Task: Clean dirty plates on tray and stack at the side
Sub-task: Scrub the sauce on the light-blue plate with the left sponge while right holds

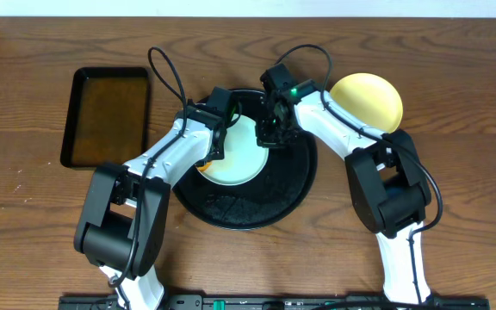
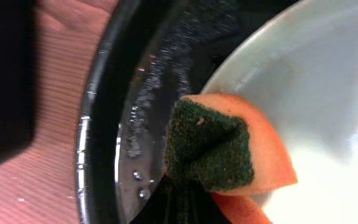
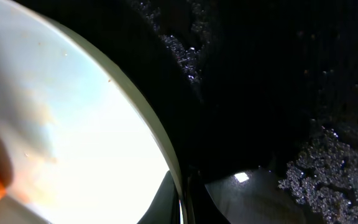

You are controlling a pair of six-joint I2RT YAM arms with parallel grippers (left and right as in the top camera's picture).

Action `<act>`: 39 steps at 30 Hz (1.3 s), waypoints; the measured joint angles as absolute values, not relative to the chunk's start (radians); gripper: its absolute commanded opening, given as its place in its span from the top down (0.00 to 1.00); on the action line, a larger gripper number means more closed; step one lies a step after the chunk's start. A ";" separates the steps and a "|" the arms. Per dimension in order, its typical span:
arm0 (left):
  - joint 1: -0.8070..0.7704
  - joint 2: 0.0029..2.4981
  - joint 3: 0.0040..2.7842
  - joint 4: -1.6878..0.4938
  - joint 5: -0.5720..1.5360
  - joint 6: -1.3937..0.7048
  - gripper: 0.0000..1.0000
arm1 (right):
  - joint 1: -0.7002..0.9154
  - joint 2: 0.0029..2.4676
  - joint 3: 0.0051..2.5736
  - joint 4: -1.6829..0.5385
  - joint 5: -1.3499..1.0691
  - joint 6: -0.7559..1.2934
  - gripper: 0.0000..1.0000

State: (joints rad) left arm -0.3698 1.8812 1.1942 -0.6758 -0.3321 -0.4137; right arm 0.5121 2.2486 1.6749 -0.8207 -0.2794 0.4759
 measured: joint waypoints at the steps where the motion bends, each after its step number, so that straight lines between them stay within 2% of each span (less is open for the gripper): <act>1: -0.370 1.879 1.196 -0.675 -0.344 -0.414 0.92 | 0.514 2.249 1.675 -0.821 -0.279 0.479 0.99; 7: -0.348 1.813 1.196 -0.677 -0.425 -0.413 0.93 | 0.517 2.249 1.675 -0.818 -0.278 0.485 0.99; 10: -0.331 1.774 1.196 -0.677 -0.398 -0.414 0.93 | 0.517 2.249 1.675 -0.818 -0.278 0.486 0.99; 18: -0.332 1.765 1.195 -0.646 -0.066 -0.419 0.93 | 0.517 2.249 1.675 -0.818 -0.278 0.486 0.99; 25: -0.332 1.791 1.195 -0.639 0.074 -0.422 0.93 | 0.517 2.249 1.675 -0.817 -0.278 0.487 0.99; 34: -0.331 1.878 1.189 -0.620 0.100 -0.418 0.92 | 0.517 2.249 1.675 -0.818 -0.278 0.487 0.99; 39: -0.337 1.878 1.189 -0.660 0.021 -0.414 0.93 | 0.517 2.249 1.675 -0.818 -0.278 0.487 0.99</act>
